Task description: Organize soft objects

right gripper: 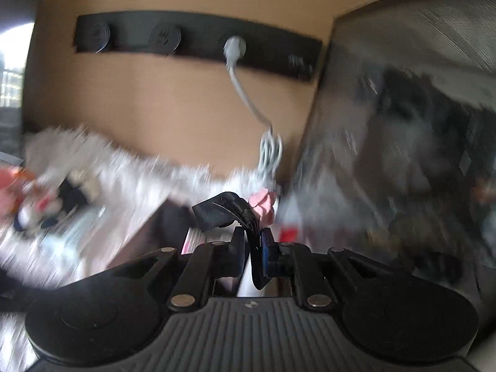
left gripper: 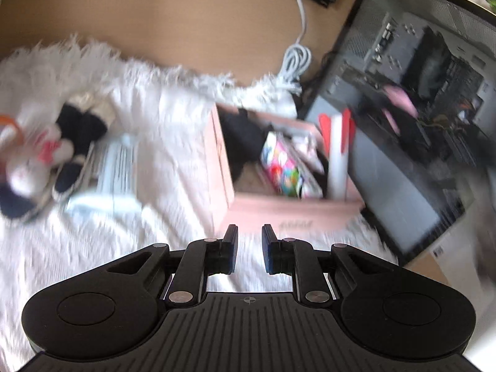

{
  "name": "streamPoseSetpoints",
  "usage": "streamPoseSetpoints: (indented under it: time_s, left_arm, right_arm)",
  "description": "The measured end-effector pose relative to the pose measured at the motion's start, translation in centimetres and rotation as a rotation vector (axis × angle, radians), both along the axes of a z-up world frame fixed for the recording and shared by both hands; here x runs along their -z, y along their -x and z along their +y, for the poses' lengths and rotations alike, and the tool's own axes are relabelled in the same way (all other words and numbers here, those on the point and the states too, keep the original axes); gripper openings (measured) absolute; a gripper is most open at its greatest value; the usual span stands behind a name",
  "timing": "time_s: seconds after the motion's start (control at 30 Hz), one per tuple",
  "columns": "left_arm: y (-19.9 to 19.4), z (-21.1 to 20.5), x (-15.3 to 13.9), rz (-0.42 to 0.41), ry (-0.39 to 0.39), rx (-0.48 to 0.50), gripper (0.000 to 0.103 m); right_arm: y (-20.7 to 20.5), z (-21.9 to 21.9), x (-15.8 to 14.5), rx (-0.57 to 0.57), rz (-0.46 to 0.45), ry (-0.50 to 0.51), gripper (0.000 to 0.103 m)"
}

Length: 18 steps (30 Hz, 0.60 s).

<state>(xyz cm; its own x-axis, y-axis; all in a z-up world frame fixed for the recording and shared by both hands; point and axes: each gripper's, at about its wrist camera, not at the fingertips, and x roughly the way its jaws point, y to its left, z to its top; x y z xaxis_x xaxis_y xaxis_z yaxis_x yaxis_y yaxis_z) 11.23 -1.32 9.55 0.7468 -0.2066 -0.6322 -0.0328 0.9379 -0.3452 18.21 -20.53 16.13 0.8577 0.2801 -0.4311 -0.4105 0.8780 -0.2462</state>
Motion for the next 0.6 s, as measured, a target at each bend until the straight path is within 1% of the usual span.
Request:
streamPoseSetpoints:
  time_s: [0.07,0.1,0.13,0.2,0.27,0.4,0.47,0.53,0.6]
  left_arm:
    - [1.4,0.1,0.3,0.020,-0.002,-0.017,0.018]
    - [1.9,0.2,0.5,0.026,-0.010,-0.032,0.018]
    - [2.5,0.5,0.7,0.035,-0.023,-0.051,0.018]
    - [3.6,1.3,1.0,0.061,-0.052,-0.098,0.018]
    - [4.8,2.6,1.4,0.094,-0.066,-0.162,0.018]
    - [7.7,5.7,2.7,0.172,-0.057,-0.326,0.018]
    - [8.9,7.0,3.1,0.197,-0.053,-0.389,0.018]
    - [10.2,7.9,3.2,0.205,-0.045,-0.439,0.018]
    - [11.3,8.6,3.1,0.205,-0.044,-0.474,0.018]
  right_arm:
    - [-2.9,1.4,0.2,0.005,-0.026,-0.001,0.026]
    - [-4.1,2.1,0.6,0.014,-0.012,0.021,0.044]
    - [-5.1,2.9,1.1,0.022,0.010,0.040,0.050]
    - [-5.0,3.7,2.0,-0.015,0.044,0.023,0.050]
    - [-3.9,4.6,3.2,-0.096,0.099,0.000,0.050]
    - [-1.2,9.1,5.3,-0.261,0.153,0.036,0.051]
    - [0.1,11.8,5.9,-0.356,0.186,0.039,0.055]
    - [1.1,14.1,6.2,-0.442,0.206,0.042,0.064]
    - [1.1,16.4,6.6,-0.512,0.252,0.026,0.069]
